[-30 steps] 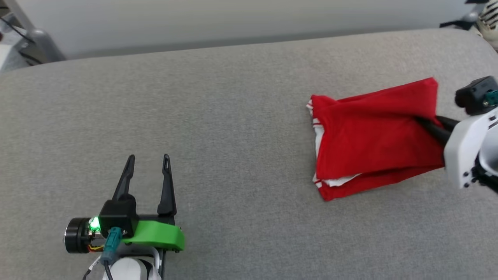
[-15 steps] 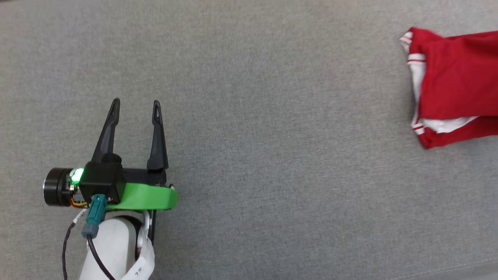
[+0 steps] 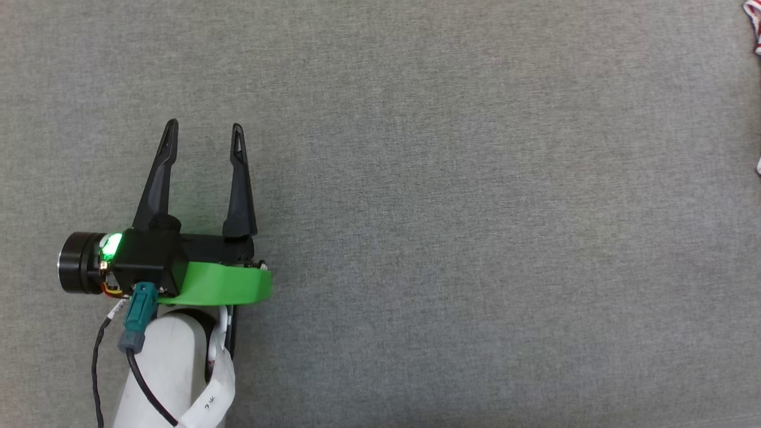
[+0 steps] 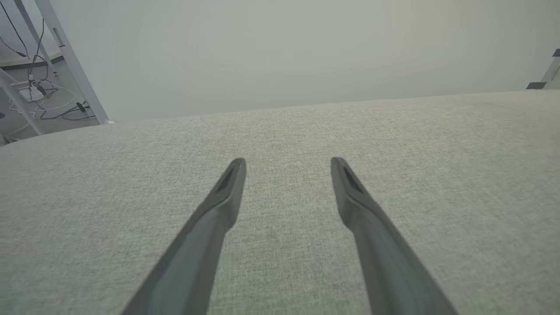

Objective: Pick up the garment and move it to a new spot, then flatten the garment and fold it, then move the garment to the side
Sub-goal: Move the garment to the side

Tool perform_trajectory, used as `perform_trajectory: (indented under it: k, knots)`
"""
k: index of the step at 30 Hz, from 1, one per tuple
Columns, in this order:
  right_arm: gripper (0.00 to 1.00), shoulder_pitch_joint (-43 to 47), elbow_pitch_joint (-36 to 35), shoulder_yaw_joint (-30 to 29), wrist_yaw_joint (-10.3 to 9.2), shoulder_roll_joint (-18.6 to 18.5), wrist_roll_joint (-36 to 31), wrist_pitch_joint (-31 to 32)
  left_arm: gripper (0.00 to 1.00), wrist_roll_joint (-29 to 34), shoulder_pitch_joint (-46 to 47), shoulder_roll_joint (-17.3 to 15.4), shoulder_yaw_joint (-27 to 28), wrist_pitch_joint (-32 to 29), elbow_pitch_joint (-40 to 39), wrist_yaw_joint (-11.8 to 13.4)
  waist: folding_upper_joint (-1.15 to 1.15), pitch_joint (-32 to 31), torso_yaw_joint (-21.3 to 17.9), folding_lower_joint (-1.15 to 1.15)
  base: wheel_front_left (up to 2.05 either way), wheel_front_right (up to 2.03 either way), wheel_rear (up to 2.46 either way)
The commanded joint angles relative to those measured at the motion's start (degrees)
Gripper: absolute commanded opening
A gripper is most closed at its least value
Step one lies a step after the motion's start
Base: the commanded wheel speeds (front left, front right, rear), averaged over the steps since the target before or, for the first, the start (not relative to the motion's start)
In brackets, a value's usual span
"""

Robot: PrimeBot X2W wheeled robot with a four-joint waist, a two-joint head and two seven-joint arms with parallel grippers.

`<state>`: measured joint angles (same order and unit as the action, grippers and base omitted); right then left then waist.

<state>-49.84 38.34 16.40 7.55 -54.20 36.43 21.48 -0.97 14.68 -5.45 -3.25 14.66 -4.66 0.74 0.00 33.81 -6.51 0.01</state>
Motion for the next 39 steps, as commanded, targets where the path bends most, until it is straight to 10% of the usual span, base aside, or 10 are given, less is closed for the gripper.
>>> perform_trajectory:
  k: [1, 3, 19, 39]
  knots:
    - [0.29, -1.38, 1.08, -0.38, -0.06, 0.51, -0.78, -1.03, 1.00, 0.30, 1.10, -0.22, 0.04, 0.34, -0.04, 0.23, 0.00, -0.16, 0.28, -0.01, 0.00, 0.00, 0.00]
    - [1.00, -1.59, 2.52, -0.17, -0.06, 1.12, -1.41, -1.51, 1.00, 0.21, 0.94, -0.15, -0.02, 0.34, 0.35, 0.30, 0.00, -0.96, 0.32, -0.01, 0.00, 0.00, 0.00]
    - [1.00, 0.55, 0.76, -4.12, -0.06, 6.58, -10.27, -29.12, 1.00, -1.50, -6.15, 1.14, 0.75, 0.34, 3.56, 1.55, 0.00, -14.32, 2.67, -0.01, 0.00, 0.00, 0.00]
    - [1.00, 24.36, -30.05, -18.07, -0.06, 36.38, -25.46, -36.47, 1.00, -2.47, -10.86, 2.23, 0.57, 0.34, 6.67, 1.29, 0.00, -23.41, 9.12, -0.01, 0.00, 0.00, 0.00]
